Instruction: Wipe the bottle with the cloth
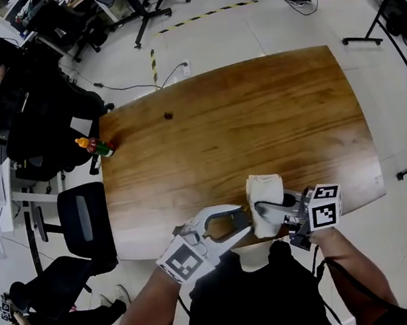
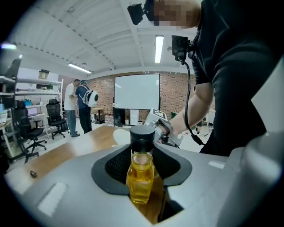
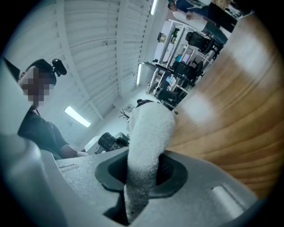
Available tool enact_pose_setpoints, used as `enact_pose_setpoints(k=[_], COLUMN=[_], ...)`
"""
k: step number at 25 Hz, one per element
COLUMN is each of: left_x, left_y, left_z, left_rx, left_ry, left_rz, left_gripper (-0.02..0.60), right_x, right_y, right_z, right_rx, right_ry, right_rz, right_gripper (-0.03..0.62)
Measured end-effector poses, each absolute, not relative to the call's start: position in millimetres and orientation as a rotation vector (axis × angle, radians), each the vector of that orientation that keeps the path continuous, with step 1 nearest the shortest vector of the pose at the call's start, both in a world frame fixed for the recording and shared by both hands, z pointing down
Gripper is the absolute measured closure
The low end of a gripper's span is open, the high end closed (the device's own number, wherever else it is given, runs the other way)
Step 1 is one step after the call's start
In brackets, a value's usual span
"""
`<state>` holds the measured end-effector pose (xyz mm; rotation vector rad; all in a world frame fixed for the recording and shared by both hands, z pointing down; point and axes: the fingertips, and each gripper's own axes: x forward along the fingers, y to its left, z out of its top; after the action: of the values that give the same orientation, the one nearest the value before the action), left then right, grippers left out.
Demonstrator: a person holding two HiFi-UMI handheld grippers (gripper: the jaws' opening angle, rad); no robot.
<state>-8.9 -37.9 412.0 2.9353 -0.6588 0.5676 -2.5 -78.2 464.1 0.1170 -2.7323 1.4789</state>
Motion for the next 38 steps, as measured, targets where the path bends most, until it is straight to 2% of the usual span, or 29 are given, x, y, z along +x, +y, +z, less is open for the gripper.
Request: enact_pose_setpoints(k=[6,12,38], left_x=[-3,-4,-13], left_y=[-36,-36,-35], left_z=[413,417,419], left_rx=[2.934,2.939,2.984], left_ry=[-0.643,-0.623,-0.57], left_rz=[0.531,0.555,0.467], left_gripper=[0.416,0.426,0.426], right_x=[1,-4,-10], right_y=[-79,-81,-79], right_z=[500,530,577], right_rx=[0.242,0.396,0.623], right_ry=[-2.62,-2.452,-2.155], right_rz=[1.434,1.184,0.764], right_gripper=[0.523,0.523,0.523])
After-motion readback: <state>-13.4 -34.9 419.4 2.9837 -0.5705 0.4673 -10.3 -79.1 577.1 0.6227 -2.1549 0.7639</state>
